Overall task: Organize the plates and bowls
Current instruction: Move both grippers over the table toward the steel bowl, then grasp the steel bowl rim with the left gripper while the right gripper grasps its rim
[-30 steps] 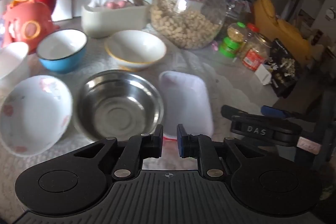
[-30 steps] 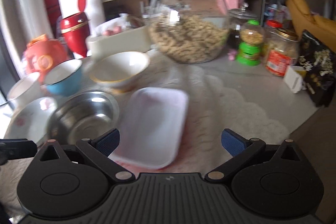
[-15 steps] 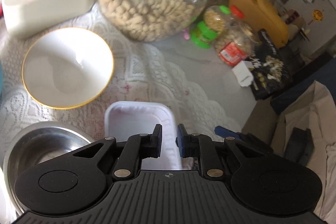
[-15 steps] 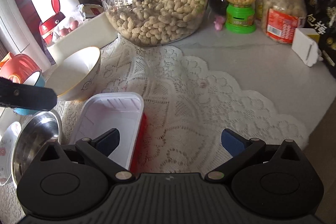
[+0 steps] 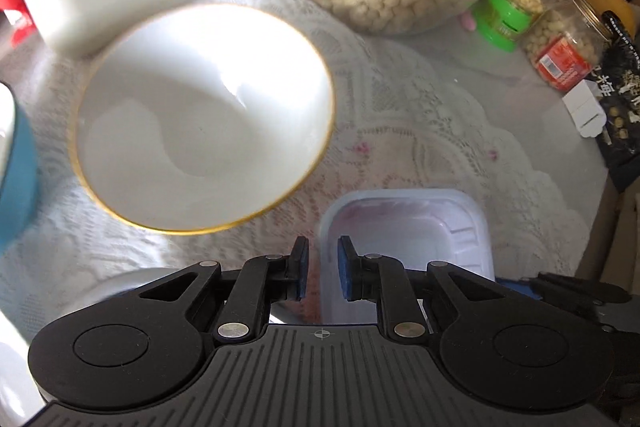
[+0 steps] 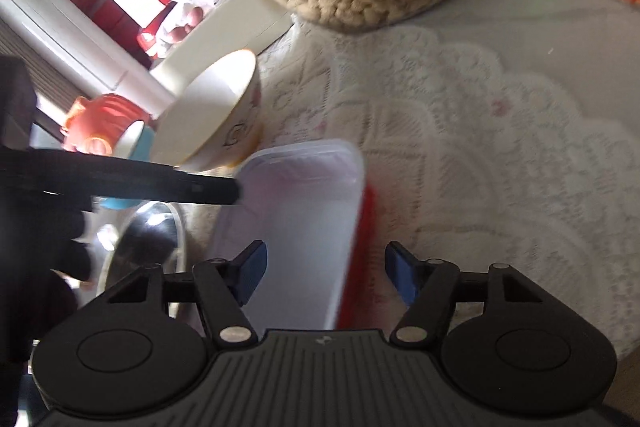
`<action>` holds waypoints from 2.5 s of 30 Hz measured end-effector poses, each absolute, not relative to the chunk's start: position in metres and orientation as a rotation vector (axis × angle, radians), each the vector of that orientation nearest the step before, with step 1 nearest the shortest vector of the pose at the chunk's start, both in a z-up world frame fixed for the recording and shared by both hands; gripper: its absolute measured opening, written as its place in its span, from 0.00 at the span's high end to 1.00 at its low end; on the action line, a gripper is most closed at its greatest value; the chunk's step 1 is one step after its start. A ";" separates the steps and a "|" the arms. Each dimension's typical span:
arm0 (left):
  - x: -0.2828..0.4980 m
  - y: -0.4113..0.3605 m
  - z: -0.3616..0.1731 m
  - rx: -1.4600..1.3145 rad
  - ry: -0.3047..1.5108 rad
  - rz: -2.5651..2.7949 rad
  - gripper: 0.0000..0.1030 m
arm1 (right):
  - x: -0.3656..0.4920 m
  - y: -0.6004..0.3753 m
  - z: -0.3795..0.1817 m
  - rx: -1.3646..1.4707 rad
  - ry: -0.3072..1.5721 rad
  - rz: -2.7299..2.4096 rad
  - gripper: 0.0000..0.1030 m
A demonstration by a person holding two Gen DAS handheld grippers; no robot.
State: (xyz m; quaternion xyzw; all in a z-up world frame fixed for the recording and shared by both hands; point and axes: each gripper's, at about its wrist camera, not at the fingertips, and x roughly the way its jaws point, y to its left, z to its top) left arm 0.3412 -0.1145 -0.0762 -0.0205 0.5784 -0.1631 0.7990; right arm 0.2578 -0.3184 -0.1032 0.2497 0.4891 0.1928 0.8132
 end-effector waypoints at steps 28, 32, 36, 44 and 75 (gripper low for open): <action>0.252 -0.012 -0.030 -0.434 1.283 -0.346 0.82 | 0.261 -0.276 -0.066 0.246 0.835 0.082 0.16; 0.247 0.022 -0.024 -0.485 1.252 -0.309 0.82 | 0.268 -0.237 -0.061 0.209 0.840 0.138 0.16; 0.246 0.043 -0.027 -0.551 1.234 -0.298 0.82 | 0.275 -0.211 -0.062 0.169 0.845 0.153 0.16; 0.254 0.044 -0.032 -0.585 1.247 -0.333 0.82 | 0.278 -0.206 -0.068 0.124 0.842 0.086 0.16; 0.211 0.068 -0.018 -0.368 0.964 -0.110 0.80 | 0.235 -0.183 -0.057 0.123 0.844 0.331 0.14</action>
